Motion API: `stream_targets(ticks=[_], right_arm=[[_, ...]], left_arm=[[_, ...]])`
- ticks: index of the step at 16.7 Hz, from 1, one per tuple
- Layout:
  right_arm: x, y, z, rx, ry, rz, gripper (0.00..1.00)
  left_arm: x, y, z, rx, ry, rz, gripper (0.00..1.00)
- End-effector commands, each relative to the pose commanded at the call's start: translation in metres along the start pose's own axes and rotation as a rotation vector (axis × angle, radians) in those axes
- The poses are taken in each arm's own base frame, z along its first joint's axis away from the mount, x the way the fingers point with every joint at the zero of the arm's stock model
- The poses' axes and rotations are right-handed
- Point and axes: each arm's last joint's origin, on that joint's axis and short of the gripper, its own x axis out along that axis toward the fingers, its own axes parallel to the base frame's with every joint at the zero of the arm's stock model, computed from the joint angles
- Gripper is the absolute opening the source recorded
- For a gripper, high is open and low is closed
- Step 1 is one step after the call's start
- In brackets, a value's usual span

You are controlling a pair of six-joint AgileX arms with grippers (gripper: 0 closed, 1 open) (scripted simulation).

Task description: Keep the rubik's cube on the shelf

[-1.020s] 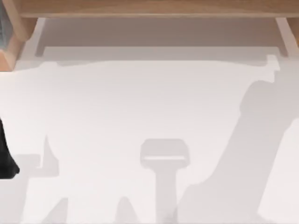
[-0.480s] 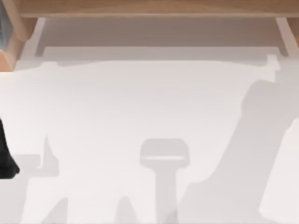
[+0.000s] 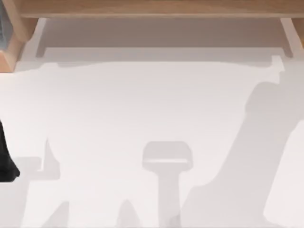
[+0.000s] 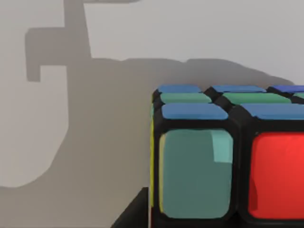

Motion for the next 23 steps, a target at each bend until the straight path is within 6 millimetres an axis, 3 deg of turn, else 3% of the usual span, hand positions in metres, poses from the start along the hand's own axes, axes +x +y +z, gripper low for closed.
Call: stream_targets(ticks=[10, 16, 23], right_arm=[[-0.001, -0.002, -0.001, 0.004, 0.000, -0.001, 0.00], [-0.032, 0.000, -0.001, -0.011, 0.018, -0.009, 0.00], [-0.030, -0.002, 0.005, 0.005, -0.001, -0.001, 0.00]], left_arm=[[0.000, 0.000, 0.000, 0.000, 0.000, 0.000, 1.00], [0.000, 0.000, 0.000, 0.000, 0.000, 0.000, 1.00], [0.000, 0.000, 0.000, 0.000, 0.000, 0.000, 1.00]])
